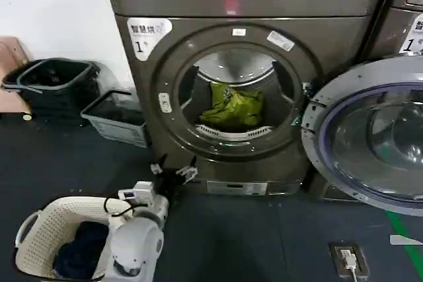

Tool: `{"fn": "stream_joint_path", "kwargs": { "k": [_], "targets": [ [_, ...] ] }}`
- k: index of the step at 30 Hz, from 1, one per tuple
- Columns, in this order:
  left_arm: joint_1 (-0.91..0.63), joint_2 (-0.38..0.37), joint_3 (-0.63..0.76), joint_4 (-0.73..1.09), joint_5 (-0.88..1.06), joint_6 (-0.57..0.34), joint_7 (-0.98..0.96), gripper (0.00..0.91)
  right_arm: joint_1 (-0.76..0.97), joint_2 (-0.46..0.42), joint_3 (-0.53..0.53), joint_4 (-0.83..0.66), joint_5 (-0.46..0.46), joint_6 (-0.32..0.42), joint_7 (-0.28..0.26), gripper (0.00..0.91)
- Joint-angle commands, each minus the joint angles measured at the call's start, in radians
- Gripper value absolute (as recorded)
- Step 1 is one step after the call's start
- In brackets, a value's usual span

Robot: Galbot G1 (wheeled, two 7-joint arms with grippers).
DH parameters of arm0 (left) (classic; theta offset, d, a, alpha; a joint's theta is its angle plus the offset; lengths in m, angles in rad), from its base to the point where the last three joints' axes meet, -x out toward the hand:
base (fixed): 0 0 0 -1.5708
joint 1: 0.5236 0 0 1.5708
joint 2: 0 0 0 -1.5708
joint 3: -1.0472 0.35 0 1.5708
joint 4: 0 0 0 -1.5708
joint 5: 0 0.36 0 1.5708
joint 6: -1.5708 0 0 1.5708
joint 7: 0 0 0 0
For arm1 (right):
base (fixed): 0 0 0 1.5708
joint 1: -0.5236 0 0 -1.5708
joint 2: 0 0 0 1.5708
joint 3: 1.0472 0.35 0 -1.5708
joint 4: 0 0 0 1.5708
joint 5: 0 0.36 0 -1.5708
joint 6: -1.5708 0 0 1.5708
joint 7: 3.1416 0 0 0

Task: Grasp the clothes from the dryer.

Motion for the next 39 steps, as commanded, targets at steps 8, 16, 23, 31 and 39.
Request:
{"fn": "stream_joint_path", "kwargs": {
  "k": [8, 16, 23, 31, 39],
  "targets": [
    [0.006, 0.005, 0.008, 0.0, -0.005, -0.009, 0.001, 0.907, -0.017, 0.016, 0.018, 0.013, 0.007, 0.002, -0.01, 0.907],
    [0.006, 0.007, 0.011, -0.002, -0.005, -0.007, 0.001, 0.907, -0.006, 0.022, 0.005, 0.021, 0.007, 0.004, -0.012, 0.907],
    [0.008, 0.002, 0.01, 0.002, 0.0, -0.008, 0.001, 0.907, 0.0, 0.018, 0.002, 0.014, 0.005, 0.006, -0.015, 0.907],
    [0.0, 0.002, 0.011, 0.009, 0.0, -0.006, 0.001, 0.907, 0.008, 0.021, -0.018, 0.017, 0.004, 0.059, -0.02, 0.907],
    [-0.005, 0.002, 0.012, 0.015, 0.001, -0.008, 0.002, 0.907, 0.013, 0.018, -0.02, 0.017, 0.024, 0.073, -0.025, 0.907]
  ]
}}
